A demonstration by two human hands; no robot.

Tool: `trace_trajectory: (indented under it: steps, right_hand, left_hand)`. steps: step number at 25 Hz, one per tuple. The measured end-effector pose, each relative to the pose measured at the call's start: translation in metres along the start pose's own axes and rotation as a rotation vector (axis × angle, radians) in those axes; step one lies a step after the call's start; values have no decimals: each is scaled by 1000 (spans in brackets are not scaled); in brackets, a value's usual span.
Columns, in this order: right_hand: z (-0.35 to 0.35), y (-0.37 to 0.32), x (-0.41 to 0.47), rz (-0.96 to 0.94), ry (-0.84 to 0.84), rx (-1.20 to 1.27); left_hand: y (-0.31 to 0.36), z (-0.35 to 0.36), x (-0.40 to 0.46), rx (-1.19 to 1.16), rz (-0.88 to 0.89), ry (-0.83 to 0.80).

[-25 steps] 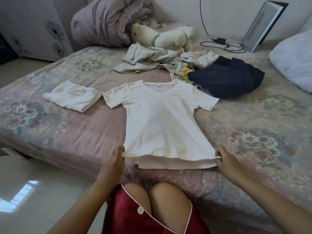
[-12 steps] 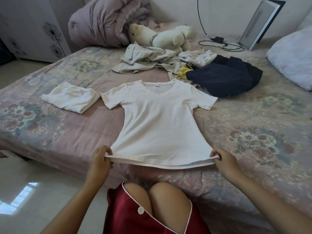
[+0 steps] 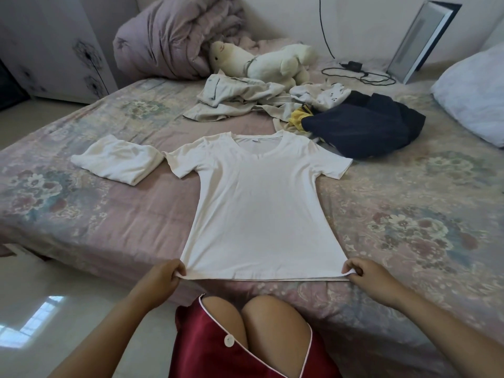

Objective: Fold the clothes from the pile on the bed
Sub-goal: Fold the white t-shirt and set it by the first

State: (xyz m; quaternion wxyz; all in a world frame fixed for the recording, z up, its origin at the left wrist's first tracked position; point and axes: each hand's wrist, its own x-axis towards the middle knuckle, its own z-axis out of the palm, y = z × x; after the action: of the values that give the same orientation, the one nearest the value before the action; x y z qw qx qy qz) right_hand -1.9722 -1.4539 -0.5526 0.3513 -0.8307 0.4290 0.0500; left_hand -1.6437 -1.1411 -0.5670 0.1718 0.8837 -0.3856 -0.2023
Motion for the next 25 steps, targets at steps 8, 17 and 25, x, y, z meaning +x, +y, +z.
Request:
trace_trajectory:
  steps: [8, 17, 25]
  right_hand:
    - [-1, -68, 52, -80, 227, -412]
    - [36, -169, 223, -358, 241, -567]
    - [4, -115, 259, -142, 129, -549]
  left_hand:
    - [50, -47, 78, 303, -62, 11]
    - [91, -9, 255, 392, 219, 229]
    - [68, 5, 282, 417, 42, 159]
